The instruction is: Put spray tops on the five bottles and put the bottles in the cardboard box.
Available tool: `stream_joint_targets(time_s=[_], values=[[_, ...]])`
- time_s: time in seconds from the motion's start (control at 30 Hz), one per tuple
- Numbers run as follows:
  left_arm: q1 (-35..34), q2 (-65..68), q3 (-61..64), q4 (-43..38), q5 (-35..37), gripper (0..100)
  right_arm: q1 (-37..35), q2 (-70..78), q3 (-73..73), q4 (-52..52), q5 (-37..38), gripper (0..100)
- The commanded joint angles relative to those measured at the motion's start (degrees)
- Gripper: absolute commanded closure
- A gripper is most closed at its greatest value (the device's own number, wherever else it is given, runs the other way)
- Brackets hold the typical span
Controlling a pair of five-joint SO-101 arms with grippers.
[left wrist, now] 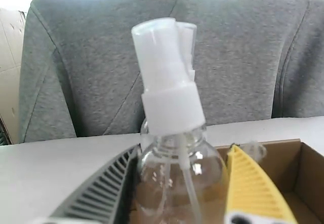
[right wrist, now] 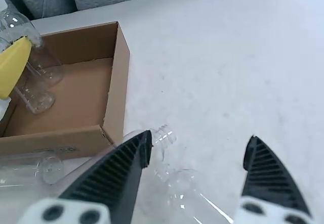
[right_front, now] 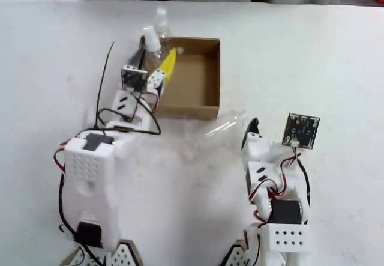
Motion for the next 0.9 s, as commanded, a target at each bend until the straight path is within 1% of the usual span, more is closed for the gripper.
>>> stream_joint_targets(time_s=[0.0, 0.1, 0.27, 0.37, 0.5, 0.6, 0.87], values=[[-1.10, -4.79, 2.46, 0.18, -0.35, 74, 0.66, -0.75, -0.26, -0.22, 0.00, 73.3], [-1.10, -5.85, 3.52, 0.18, -0.35, 74, 0.66, -0.75, -0.26, -0.22, 0.00, 73.3], [-1.10, -5.93, 3.78, 0.44, -0.26, 66, 0.75, -0.75, -0.26, -0.22, 0.00, 73.3], [-1.19, -6.46, 3.34, 2.20, -0.26, 66, 0.75, -0.75, -0.26, -0.22, 0.00, 73.3], [-1.71, -7.60, 3.34, 2.29, -0.18, 66, 0.75, -0.75, -0.26, -0.22, 0.00, 73.3], [-2.24, -10.24, 3.87, 2.73, 2.99, 66, 0.75, -0.75, -0.26, -0.22, 0.00, 73.3], [-2.51, -17.10, 10.29, 2.81, 3.78, 66, 0.75, -0.75, -0.26, -0.22, 0.00, 73.3]])
